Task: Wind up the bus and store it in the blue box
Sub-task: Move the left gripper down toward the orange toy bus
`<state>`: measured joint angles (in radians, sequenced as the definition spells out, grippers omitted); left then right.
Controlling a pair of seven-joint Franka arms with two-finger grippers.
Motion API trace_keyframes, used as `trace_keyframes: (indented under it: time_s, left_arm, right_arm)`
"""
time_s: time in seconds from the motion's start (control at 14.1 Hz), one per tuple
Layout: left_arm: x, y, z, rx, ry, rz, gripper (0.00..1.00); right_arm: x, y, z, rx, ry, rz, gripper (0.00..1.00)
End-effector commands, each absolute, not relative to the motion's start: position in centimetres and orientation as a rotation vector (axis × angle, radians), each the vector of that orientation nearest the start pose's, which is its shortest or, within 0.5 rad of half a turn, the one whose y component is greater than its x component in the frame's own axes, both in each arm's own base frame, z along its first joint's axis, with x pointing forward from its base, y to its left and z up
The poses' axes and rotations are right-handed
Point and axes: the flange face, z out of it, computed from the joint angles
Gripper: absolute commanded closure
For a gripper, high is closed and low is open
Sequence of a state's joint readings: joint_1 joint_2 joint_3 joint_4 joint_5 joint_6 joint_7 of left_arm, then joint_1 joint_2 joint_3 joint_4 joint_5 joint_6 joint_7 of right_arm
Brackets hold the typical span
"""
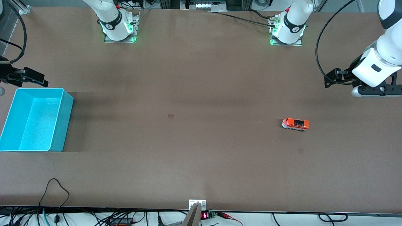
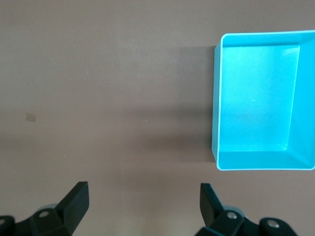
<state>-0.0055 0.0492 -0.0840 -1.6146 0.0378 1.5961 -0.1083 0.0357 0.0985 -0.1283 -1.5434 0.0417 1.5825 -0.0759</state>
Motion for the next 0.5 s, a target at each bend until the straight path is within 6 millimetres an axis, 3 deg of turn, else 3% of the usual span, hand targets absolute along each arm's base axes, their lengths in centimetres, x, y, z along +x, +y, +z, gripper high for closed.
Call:
trace_keyframes:
  time_s: [0.0,0.43]
  left_arm:
    - [56.79,-4.7,58.47,-3.139,-0.01,0.113,0.0]
    - [56.64,-4.4,58.24,-3.143,-0.01,0.146,0.0]
  right_arm:
    - [58.32,-4.6,58.5,-3.114,0.063,0.034,0.0]
    - [58.57,-4.71,58.22,-3.114,0.137,0.03,0.0]
